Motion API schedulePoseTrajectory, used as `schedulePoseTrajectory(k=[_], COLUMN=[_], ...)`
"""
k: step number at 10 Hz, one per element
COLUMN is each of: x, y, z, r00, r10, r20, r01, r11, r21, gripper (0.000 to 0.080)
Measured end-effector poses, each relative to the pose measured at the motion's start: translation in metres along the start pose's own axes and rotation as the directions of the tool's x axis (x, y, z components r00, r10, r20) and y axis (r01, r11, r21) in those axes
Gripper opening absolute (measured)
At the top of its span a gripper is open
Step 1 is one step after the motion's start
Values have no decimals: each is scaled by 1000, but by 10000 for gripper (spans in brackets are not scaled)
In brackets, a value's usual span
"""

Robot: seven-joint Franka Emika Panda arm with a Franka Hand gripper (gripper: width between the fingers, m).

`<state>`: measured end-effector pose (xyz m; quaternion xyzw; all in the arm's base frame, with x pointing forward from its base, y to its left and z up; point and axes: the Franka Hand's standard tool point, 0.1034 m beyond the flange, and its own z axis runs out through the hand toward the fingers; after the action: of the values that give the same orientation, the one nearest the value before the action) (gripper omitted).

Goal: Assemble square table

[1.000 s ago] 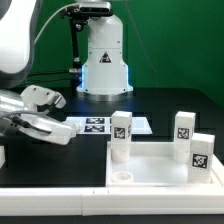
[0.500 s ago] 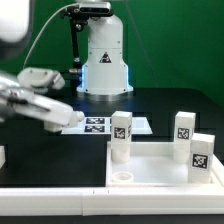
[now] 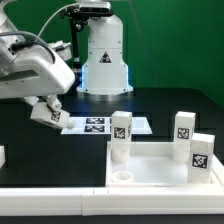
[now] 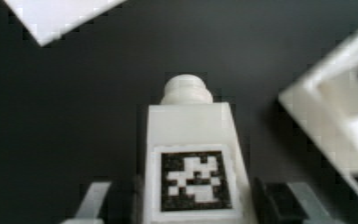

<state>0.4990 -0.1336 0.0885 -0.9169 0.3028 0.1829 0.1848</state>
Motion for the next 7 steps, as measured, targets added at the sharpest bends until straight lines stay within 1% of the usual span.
schedulePoseTrajectory(k=[1,2,3,4,5,6,7], x=[6,7,19,20,16,24,26], y=[-28,-53,-71,-79,-74,-72,-78], z=[-15,-29,-41,-45,-40,-43,-45], r00=[992,983,957,919,912,876,834], r10=[-75,-126,-181,-224,-212,-213,-230], r20=[-101,-131,-228,-325,-351,-432,-502], r01=[74,125,177,212,200,192,191], r11=[997,992,983,975,977,977,973], r21=[-10,-12,-37,-72,-73,-94,-128], gripper=[284,284,284,284,284,284,284])
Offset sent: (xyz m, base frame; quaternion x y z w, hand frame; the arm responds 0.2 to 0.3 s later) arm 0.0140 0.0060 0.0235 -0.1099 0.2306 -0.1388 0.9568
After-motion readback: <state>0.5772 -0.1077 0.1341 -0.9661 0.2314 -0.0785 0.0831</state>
